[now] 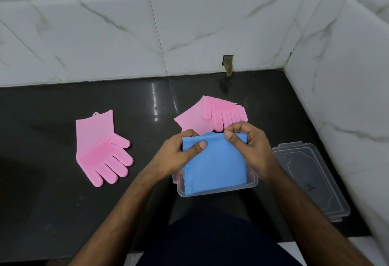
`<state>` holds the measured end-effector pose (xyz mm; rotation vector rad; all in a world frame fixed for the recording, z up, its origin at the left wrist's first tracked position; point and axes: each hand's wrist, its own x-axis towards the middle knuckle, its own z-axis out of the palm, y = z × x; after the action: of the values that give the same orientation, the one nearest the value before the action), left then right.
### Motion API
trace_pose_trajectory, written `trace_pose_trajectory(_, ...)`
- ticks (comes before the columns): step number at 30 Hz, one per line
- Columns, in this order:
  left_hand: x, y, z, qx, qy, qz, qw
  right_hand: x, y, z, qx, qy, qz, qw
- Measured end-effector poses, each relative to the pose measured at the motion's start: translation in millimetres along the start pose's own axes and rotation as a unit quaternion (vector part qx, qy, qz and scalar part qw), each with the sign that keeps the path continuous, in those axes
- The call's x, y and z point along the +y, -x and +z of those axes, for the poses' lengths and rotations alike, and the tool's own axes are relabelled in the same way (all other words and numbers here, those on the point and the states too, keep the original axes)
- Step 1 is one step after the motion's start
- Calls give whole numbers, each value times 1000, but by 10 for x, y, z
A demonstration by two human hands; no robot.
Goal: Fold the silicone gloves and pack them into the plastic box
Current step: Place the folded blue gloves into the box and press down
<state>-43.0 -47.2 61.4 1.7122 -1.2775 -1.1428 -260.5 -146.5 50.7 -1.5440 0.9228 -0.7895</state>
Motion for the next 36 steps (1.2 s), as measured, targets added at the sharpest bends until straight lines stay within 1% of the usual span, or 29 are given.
trace_pose_trajectory(2, 18, 33, 39, 27, -30, -14, 999, -11, -16, 2, 6, 16, 1, 1000)
trace_pose_trajectory(4, 51, 55, 81, 45, -33, -51, 997, -23, -36, 4, 7, 44, 3, 999)
trace_pose_trajectory(7, 116, 84, 127, 47, 18, -83, 995, -45, -70, -5, 9, 76, 8, 997)
trace_pose_trajectory(10, 174, 136, 140, 43, 117, -66, 990, -108, -105, -35, 3, 93, -4, 996)
trace_pose_trajectory(13, 172, 190, 139, 63, 169, -40, 983, -226, -107, -46, -6, 106, -47, 993)
trace_pose_trajectory(16, 143, 227, 125, 86, 183, -25, 979, -377, -86, -42, -19, 132, -107, 985)
trace_pose_trajectory(19, 110, 248, 126, 109, 182, -14, 977, -552, -67, -35, -42, 182, -167, 968)
trace_pose_trajectory(21, 103, 242, 134, 119, 177, 9, 977, -695, -55, -16, -60, 211, -198, 955)
trace_pose_trajectory(23, 90, 233, 120, 106, 176, 35, 978, -865, -37, 1, -85, 224, -222, 945)
trace_pose_trajectory(26, 80, 235, 70, 26, 213, 61, 975, -1137, 11, 17, -130, 253, -259, 923)
trace_pose_trajectory(27, 89, 239, 64, 10, 212, 76, 974, -1219, 29, 24, -142, 265, -273, 914)
trace_pose_trajectory(29, 95, 248, 85, 4, 208, 117, 971, -1346, 51, 36, -162, 288, -294, 897)
trace_pose_trajectory(30, 94, 258, 108, 5, 225, 135, 965, -1387, 53, 43, -166, 297, -301, 891)
trace_pose_trajectory(33, 72, 301, 152, 22, 314, 145, 938, -1398, 21, 47, -140, 316, -314, 884)
trace_pose_trajectory(35, 45, 319, 150, 48, 352, 118, 927, -1314, -16, 46, -95, 317, -292, 897)
trace_pose_trajectory(36, 36, 318, 148, 61, 351, 105, 928, -1246, -32, 50, -71, 311, -269, 909)
